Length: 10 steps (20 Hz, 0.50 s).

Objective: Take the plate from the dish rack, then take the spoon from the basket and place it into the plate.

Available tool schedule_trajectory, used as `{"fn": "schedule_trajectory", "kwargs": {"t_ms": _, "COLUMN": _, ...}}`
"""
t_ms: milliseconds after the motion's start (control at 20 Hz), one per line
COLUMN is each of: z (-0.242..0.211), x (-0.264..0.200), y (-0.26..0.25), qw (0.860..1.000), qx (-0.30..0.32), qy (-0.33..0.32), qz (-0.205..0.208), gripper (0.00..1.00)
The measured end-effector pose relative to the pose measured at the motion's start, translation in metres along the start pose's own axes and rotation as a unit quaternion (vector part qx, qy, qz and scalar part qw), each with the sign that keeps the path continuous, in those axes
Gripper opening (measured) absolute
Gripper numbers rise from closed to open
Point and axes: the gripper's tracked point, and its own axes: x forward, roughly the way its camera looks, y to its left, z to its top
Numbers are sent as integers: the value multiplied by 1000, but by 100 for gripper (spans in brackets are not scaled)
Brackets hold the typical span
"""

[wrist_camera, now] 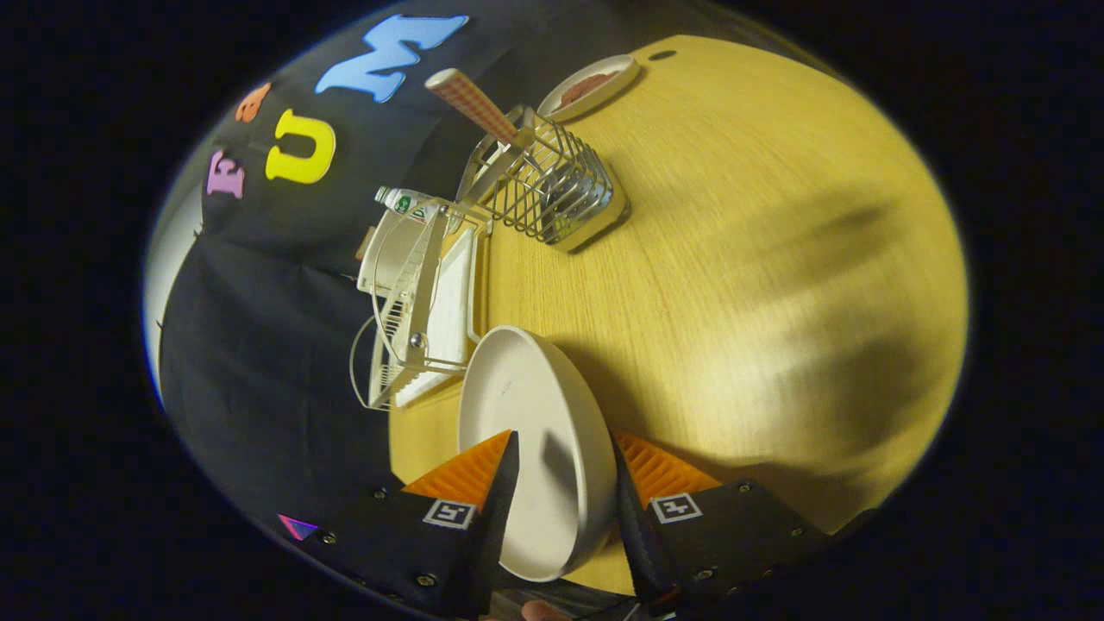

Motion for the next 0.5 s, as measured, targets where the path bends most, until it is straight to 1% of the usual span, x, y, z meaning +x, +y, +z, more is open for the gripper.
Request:
{"fn": "schedule_trajectory", "kwargs": {"t_ms": 50, "z": 11, "x": -12, "y": -6, "qw": 999, "qx": -24, "qy": -26, "qz": -26, "gripper": 59}}
{"fn": "schedule_trajectory", "kwargs": {"t_ms": 100, "z": 25, "x": -25, "y": -8, "qw": 997, "qx": -39, "qy": -55, "qz": -41, "gripper": 59}}
{"fn": "schedule_trajectory", "kwargs": {"t_ms": 150, "z": 37, "x": -38, "y": -8, "qw": 994, "qx": -47, "qy": -82, "qz": -54, "gripper": 59}}
{"fn": "schedule_trajectory", "kwargs": {"t_ms": 250, "z": 64, "x": -68, "y": -2, "qw": 987, "qx": -53, "qy": -137, "qz": -66, "gripper": 59}}
{"fn": "schedule_trajectory", "kwargs": {"t_ms": 400, "z": 107, "x": -114, "y": 11, "qw": 968, "qx": -76, "qy": -225, "qz": -85, "gripper": 59}}
{"fn": "schedule_trajectory", "kwargs": {"t_ms": 500, "z": 127, "x": -139, "y": 20, "qw": 953, "qx": -100, "qy": -266, "qz": -102, "gripper": 59}}
